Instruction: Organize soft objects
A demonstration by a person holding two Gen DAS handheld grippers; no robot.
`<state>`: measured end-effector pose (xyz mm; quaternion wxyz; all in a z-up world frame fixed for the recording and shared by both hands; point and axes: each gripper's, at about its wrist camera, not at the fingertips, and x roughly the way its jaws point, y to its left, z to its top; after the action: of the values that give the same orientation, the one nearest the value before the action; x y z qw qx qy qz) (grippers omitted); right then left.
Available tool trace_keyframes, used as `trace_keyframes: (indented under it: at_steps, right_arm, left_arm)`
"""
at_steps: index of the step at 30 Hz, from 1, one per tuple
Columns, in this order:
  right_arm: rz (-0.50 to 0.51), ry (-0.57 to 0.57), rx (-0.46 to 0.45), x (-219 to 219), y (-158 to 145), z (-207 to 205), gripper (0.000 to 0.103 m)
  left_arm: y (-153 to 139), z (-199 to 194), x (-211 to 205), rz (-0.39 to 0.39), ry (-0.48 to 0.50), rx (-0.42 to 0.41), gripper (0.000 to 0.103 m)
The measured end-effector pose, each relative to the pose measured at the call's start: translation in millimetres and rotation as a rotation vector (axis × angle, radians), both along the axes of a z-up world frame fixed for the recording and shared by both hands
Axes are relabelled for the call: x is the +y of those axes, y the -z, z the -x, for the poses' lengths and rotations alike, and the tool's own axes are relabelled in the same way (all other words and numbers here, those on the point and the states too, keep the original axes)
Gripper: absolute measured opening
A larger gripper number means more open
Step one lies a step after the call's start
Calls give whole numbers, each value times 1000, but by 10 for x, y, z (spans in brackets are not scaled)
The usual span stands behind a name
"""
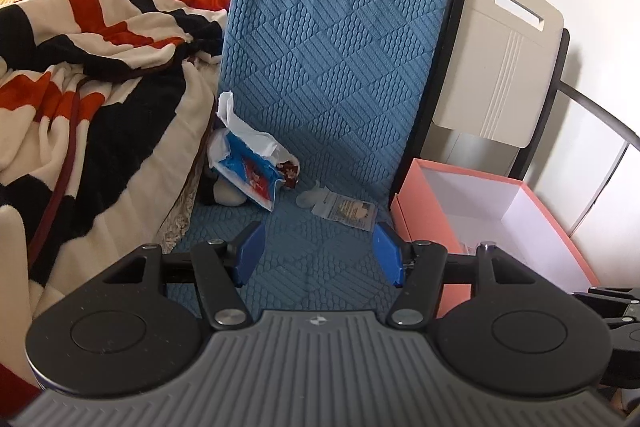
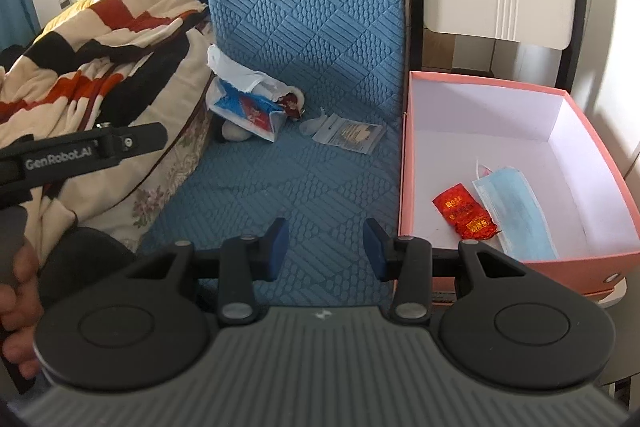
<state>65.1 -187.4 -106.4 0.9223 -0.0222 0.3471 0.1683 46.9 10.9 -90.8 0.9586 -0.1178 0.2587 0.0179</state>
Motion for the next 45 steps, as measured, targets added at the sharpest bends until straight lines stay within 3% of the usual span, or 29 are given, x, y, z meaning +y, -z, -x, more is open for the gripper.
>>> trace_keyframes:
  at_steps: [16,18,20,23,28,36,45]
  right_arm:
    - [16,-5,10,193,345,-572,44]
    - [14,-8,12,214,371,-649,44]
    - [16,-13,4,246,393,-716,44]
    - [16,-14,-4,306,449,-852,44]
    - [16,-32,-5,423,608,-1063,44]
    - [52,-61,7,589,888,-1323,44]
    - [38,-40,29,674,1001,-1745,44]
  left_arm:
    - [452,-877,94,5,-11,36,70]
    - [486,-977,129,13,-21,30,71]
    - [514,-1067,165,11,-42,25,80]
    - [564,-1208,212,4,-60,5,81]
    - [681,-1434,279,60,-81,-36,81]
    - [1001,-1751,323,75,-105,18,82]
    - [1235,-1993,511,84,-163,44,84]
